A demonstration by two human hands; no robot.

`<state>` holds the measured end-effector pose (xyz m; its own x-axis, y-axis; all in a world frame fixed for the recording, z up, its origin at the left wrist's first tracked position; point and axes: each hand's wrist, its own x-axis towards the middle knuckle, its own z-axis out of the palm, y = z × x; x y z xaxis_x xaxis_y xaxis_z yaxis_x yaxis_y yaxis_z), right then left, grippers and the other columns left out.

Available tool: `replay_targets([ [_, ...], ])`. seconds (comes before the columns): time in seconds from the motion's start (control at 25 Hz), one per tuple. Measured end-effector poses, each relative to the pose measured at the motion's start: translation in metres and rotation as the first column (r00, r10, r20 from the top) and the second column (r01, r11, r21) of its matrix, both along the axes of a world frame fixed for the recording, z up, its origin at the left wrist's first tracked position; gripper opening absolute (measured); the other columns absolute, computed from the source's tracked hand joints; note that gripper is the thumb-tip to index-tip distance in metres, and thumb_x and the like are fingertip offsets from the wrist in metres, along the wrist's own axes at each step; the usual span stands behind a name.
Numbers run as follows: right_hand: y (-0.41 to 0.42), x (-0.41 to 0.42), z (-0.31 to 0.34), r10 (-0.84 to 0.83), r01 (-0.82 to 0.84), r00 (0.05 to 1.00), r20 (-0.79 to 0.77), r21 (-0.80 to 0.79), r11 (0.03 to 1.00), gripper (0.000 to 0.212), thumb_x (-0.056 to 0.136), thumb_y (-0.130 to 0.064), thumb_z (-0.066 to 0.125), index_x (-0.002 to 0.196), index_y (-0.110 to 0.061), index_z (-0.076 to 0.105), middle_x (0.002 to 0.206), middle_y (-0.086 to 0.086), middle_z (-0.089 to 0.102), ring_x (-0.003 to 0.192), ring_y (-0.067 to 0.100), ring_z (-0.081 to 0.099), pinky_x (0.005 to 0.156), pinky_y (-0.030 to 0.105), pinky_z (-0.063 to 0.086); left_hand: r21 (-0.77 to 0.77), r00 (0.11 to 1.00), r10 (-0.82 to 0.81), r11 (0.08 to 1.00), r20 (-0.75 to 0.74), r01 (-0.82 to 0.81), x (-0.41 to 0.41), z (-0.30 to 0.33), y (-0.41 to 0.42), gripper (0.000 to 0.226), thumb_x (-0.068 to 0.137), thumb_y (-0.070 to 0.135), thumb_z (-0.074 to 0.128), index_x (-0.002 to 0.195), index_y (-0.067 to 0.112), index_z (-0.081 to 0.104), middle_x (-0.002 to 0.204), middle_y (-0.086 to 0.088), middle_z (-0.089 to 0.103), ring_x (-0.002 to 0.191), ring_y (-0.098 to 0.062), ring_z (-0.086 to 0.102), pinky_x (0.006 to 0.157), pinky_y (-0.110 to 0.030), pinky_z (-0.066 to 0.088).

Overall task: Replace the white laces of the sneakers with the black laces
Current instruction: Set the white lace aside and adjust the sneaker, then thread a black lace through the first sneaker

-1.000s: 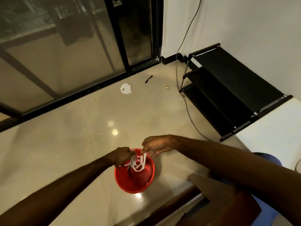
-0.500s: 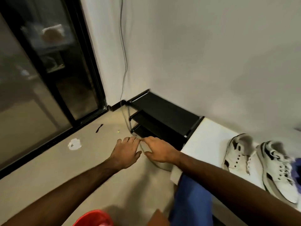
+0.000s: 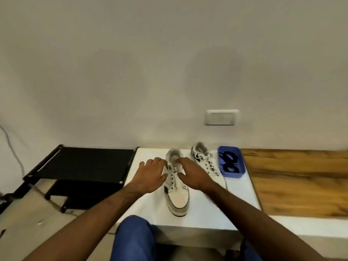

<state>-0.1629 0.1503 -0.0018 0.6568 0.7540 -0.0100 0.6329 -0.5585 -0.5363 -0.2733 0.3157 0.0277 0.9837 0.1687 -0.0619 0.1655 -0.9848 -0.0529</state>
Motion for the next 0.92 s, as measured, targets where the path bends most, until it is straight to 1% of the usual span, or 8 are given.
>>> replay_targets([
  [0.08,-0.043,0.028,-0.021,-0.123,0.124,0.992,-0.023,0.004,0.992,0.047,0.094,-0.022,0.056,0.14,-0.017,0.047,0.139,0.006,0.052,0.126,0.025,0.052,0.1,0.044,0.045,-0.032,0.996,-0.082,0.996,0.021,0.083,0.037,-0.024,-0.032,0.049,0.101,0.047,0.038,0.141,0.018,0.044,0.144,-0.003,0.047,0.124,-0.03,0.052,0.095,-0.045,0.043],
  [0.16,-0.072,0.049,-0.037,-0.236,0.237,0.972,-0.014,0.014,0.972,0.041,0.094,-0.02,0.056,0.134,-0.018,0.051,0.135,0.004,0.054,0.122,0.025,0.053,0.097,0.045,0.047,-0.09,0.989,-0.14,0.985,0.049,0.144,0.059,-0.046,-0.051,0.058,0.095,0.051,0.033,0.136,0.016,0.053,0.141,-0.005,0.053,0.124,-0.032,0.056,0.088,-0.047,0.047],
  [0.28,-0.106,0.091,-0.059,-0.383,0.384,0.923,-0.029,0.035,0.923,0.029,0.093,-0.014,0.057,0.122,-0.014,0.057,0.122,0.008,0.059,0.111,0.028,0.057,0.089,0.047,0.05,-0.076,0.981,-0.188,0.979,0.043,0.191,0.084,-0.085,-0.066,0.06,0.09,0.051,0.038,0.136,0.017,0.057,0.147,-0.007,0.053,0.133,-0.033,0.053,0.094,-0.055,0.049],
  [0.4,-0.13,0.137,-0.08,-0.518,0.52,0.853,0.071,-0.015,0.854,0.017,0.088,-0.011,0.058,0.104,-0.011,0.064,0.106,0.01,0.066,0.099,0.031,0.061,0.08,0.042,0.051,-0.075,0.976,-0.211,0.974,0.053,0.214,0.09,-0.13,-0.066,0.058,0.097,0.052,0.031,0.137,0.018,0.057,0.149,-0.006,0.053,0.134,-0.031,0.052,0.098,-0.059,0.047],
  [0.52,-0.139,0.165,-0.094,-0.519,0.553,0.833,0.194,-0.23,0.801,0.015,0.089,-0.03,0.064,0.097,-0.018,0.071,0.095,0.004,0.07,0.097,0.028,0.063,0.087,0.038,0.044,-0.079,0.967,-0.221,0.969,0.128,0.232,0.083,-0.155,-0.062,0.059,0.105,0.052,0.017,0.137,0.02,0.054,0.151,-0.003,0.049,0.141,-0.027,0.044,0.105,-0.058,0.039],
  [0.64,-0.134,0.177,-0.108,-0.479,0.554,0.831,0.282,-0.358,0.751,0.032,0.088,-0.052,0.065,0.092,-0.021,0.072,0.088,0.001,0.068,0.099,0.024,0.057,0.091,0.04,0.033,-0.101,0.956,-0.21,0.967,0.204,0.234,0.085,-0.161,-0.063,0.047,0.1,0.045,0.033,0.136,0.022,0.053,0.151,-0.002,0.049,0.142,-0.026,0.042,0.105,-0.057,0.039],
  [0.8,-0.122,0.184,-0.117,-0.481,0.592,0.804,0.35,-0.396,0.702,0.029,0.089,-0.05,0.063,0.083,-0.022,0.061,0.082,0.001,0.06,0.1,0.024,0.054,0.091,0.041,0.031,-0.106,0.939,-0.206,0.964,0.274,0.243,0.088,-0.166,-0.063,0.046,0.097,0.042,0.038,0.135,0.023,0.055,0.151,-0.002,0.049,0.142,-0.026,0.042,0.106,-0.057,0.037],
  [0.92,-0.11,0.189,-0.121,-0.453,0.594,0.799,0.395,-0.408,0.693,0.022,0.092,-0.043,0.061,0.094,-0.022,0.069,0.093,0.002,0.068,0.103,0.025,0.056,0.092,0.041,0.031,-0.111,0.934,-0.201,0.964,0.294,0.243,0.089,-0.171,-0.061,0.046,0.097,0.043,0.037,0.135,0.024,0.056,0.151,-0.002,0.05,0.142,-0.026,0.043,0.107,-0.057,0.035],
])
